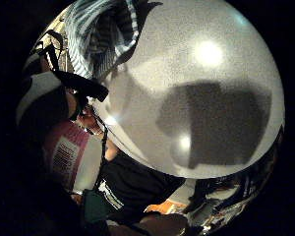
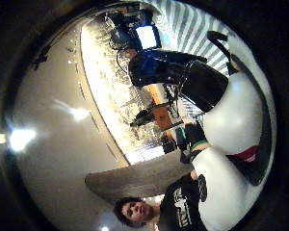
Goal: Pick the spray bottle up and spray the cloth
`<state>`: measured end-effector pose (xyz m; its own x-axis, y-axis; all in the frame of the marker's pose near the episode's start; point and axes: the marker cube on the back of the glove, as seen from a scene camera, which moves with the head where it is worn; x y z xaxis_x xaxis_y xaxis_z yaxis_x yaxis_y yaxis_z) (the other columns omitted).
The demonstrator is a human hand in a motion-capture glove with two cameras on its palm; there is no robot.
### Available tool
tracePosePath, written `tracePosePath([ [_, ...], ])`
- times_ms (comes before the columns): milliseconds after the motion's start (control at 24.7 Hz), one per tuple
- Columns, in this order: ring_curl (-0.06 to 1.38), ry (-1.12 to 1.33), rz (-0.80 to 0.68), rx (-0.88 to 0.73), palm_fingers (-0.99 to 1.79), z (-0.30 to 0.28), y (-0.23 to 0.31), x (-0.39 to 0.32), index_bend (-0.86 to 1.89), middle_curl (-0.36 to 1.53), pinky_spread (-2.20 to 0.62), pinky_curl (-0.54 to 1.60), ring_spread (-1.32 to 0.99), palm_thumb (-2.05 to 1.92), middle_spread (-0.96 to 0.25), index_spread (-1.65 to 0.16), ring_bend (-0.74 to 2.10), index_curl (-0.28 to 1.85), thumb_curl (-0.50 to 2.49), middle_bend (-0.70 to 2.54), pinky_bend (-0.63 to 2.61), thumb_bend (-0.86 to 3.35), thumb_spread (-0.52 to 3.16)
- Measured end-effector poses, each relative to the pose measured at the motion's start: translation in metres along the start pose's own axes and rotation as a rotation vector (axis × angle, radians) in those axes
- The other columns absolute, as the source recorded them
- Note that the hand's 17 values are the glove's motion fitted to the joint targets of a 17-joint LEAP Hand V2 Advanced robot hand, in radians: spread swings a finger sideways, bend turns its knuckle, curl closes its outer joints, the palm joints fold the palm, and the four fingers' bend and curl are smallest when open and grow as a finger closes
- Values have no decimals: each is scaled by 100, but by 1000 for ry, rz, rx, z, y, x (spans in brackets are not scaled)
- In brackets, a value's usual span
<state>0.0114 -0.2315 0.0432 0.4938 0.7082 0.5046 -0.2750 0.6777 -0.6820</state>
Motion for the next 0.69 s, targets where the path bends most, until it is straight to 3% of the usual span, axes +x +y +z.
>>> tracePosePath([
  [121, 45, -12, -68, 11, 121, 8, 5, -6, 11, 52, -17, 40, -6, 86, -4, -12, 69, 29, 49, 43, 55, -3, 92],
  [324, 44, -83, -324, 23, 119, 42, 24, -28, 11, 52, -17, 40, -5, 86, -4, -12, 68, 29, 49, 44, 55, -2, 93],
  [688, 43, -179, -672, -124, 109, 150, 43, -61, 12, 52, -13, 39, -4, 87, -3, -14, 64, 29, 47, 44, 49, -3, 94],
])
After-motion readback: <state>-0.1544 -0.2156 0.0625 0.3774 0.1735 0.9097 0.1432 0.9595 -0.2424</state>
